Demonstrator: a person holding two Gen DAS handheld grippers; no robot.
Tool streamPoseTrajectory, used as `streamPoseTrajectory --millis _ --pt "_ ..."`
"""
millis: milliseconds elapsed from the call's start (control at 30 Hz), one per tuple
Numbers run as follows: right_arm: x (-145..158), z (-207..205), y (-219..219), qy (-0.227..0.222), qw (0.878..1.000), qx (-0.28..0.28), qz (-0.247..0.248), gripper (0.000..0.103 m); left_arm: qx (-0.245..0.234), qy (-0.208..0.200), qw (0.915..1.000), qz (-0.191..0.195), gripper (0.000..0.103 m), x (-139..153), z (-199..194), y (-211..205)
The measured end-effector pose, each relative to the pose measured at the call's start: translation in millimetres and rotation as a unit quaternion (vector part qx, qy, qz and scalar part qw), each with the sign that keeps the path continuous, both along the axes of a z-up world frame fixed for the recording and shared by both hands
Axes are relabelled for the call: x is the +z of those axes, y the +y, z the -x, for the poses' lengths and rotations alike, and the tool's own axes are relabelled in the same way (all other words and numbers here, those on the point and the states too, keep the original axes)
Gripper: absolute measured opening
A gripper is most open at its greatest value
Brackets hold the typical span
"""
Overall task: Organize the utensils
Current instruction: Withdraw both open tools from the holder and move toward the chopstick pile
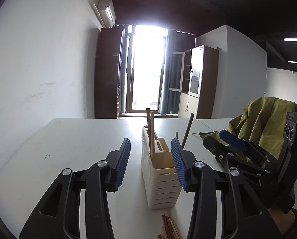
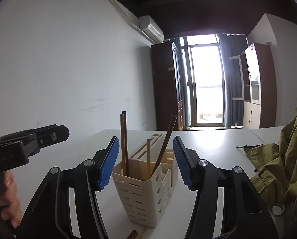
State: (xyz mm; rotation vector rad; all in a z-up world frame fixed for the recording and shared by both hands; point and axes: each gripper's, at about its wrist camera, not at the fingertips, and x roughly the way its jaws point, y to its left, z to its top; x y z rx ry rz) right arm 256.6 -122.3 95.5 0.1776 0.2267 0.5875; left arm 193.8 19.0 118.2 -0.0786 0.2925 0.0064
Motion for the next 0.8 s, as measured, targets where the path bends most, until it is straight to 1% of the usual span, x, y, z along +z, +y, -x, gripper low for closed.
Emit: streamPoseTrajectory --millis 100,333,467,633,800 --pt "-4.2 1.5 2.7 0.021 1.000 0.007 0.007 0.058 -0.003 0.014 0.9999 0.008 0.044 -3.9 4.4 1.5" --pt "-5.9 9.9 -5.6 0.060 0.998 0.008 0.009 0.061 0.001 0.032 0.9995 0.000 0.050 -10.9 17.4 -0.2" --pt "-8.5 15.5 -7.0 0.083 0.996 0.015 0.015 0.062 0.002 0.045 0.9990 -0.004 0.051 -16.2 23.5 -0.4" --pt "-16.2 22.0 -3.4 0.107 0.993 0.013 0.040 0.071 0.003 0.067 0.9977 -0.009 0.056 -25.3 30.1 -1.1" --pt "-31.2 20.2 -3.6 0.137 0.989 0.002 0.050 0.075 0.007 0.097 0.9953 0.001 0.058 -50.3 33.0 2.7"
